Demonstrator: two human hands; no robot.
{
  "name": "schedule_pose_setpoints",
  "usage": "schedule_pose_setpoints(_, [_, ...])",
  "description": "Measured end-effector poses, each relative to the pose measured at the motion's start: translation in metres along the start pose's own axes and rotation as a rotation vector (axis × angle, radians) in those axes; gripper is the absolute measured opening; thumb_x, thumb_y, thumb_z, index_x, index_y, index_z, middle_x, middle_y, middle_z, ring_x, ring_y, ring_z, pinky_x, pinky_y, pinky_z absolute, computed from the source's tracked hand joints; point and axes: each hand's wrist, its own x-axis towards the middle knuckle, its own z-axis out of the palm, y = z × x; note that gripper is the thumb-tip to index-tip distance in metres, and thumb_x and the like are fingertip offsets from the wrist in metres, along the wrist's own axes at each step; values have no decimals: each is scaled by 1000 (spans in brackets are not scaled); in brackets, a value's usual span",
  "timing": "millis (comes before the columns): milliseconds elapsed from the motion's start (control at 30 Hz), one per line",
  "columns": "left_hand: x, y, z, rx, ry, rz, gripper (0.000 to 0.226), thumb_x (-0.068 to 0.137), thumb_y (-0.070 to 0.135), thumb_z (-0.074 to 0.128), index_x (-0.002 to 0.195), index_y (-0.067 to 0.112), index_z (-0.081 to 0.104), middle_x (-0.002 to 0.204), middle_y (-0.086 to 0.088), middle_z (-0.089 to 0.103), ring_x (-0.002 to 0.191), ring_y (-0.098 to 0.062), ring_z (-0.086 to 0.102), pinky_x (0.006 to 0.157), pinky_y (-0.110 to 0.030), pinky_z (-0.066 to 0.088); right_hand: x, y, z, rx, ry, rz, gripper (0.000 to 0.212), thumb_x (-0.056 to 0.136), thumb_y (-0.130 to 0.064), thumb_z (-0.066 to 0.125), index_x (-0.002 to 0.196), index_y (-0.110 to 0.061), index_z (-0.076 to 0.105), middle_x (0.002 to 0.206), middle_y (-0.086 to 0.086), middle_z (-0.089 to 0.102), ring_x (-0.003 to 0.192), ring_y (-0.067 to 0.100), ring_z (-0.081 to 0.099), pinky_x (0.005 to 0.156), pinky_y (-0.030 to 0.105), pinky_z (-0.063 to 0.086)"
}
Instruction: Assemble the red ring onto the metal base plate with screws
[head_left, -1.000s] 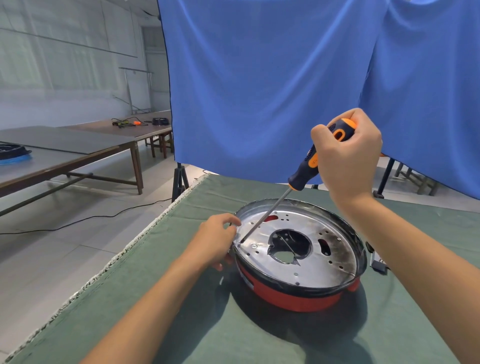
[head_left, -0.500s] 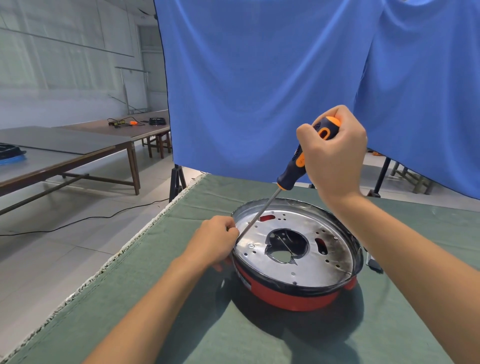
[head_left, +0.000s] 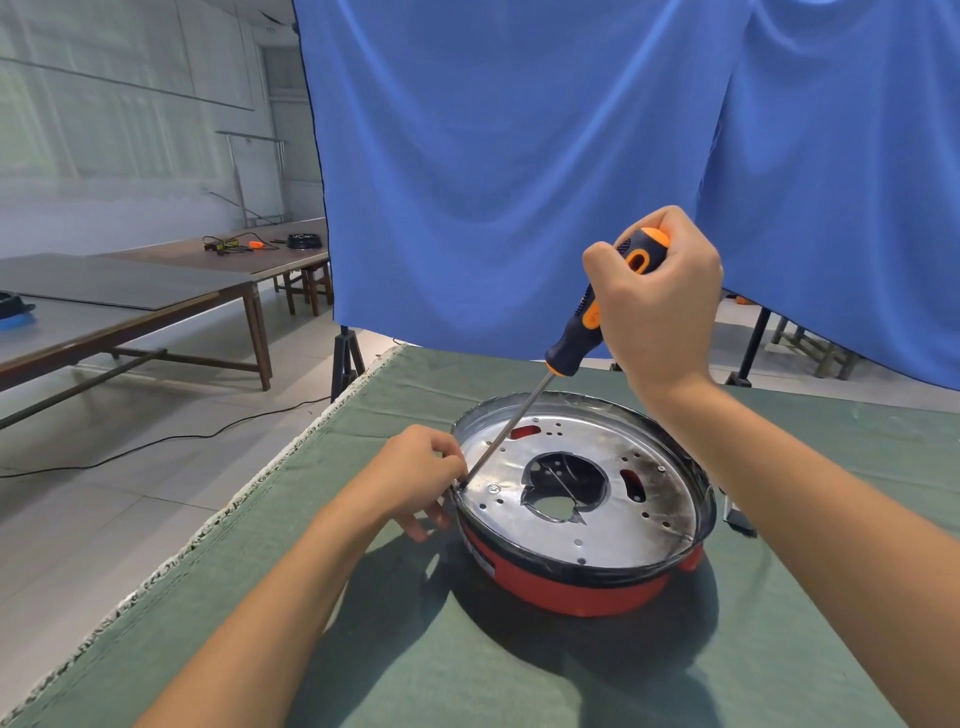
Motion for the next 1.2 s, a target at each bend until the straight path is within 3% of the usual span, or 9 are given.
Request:
schedule_pose_setpoints(133, [-1, 0, -8, 15, -85, -10, 19, 87, 13, 47, 85, 13, 65, 98, -12, 65, 58, -20, 70, 44, -31, 53, 1, 1, -2, 13, 12, 16, 25, 67, -18, 57, 59, -21, 33, 44, -14, 34, 45, 6, 32, 46, 14, 27])
schedule_pose_setpoints(300, [2, 7, -11, 69, -108, -51, 13, 82, 9, 55, 84, 12, 67, 88, -8, 68, 62, -19, 71, 44, -32, 55, 1, 4, -1, 17, 10, 22, 25, 66, -19, 56, 58, -22, 33, 43, -17, 37, 45, 4, 33, 47, 12, 27])
schedule_pose_setpoints(467, [10, 32, -14, 306, -192, -108, 8, 79, 5, 65, 86, 8, 68, 83, -12, 69, 68, -24, 70, 46, -33, 57, 2, 6, -1, 12, 22, 34, 25, 67, -19, 57, 58, -22, 33, 45, -15, 36, 46, 4, 34, 46, 12, 28])
schedule_pose_setpoints(667, [12, 37, -6, 535, -115, -55, 13, 72, 9, 77, 81, 8, 69, 83, -14, 70, 74, -29, 72, 57, -39, 61, 2, 9, 0, -31, 22, 56, 24, 67, -23, 56, 59, -21, 34, 49, -12, 35, 48, 6, 33, 48, 18, 31])
schedule_pose_setpoints(967, [15, 30, -4, 496, -19, -47, 8, 76, 9, 75, 83, 7, 72, 74, -10, 73, 67, -24, 73, 64, -36, 61, 12, 10, -12, -45, 88, 117, 26, 67, -22, 55, 57, -21, 31, 48, -13, 33, 50, 6, 32, 47, 15, 28])
schedule_pose_setpoints(1200, [17, 27, -5, 466, -8, -47, 7, 69, 8, 76, 73, 10, 72, 68, -7, 73, 67, -24, 73, 60, -30, 59, 7, 9, -8, -10, 57, 128, 27, 67, -21, 57, 58, -20, 32, 48, -12, 33, 45, 5, 32, 45, 14, 27])
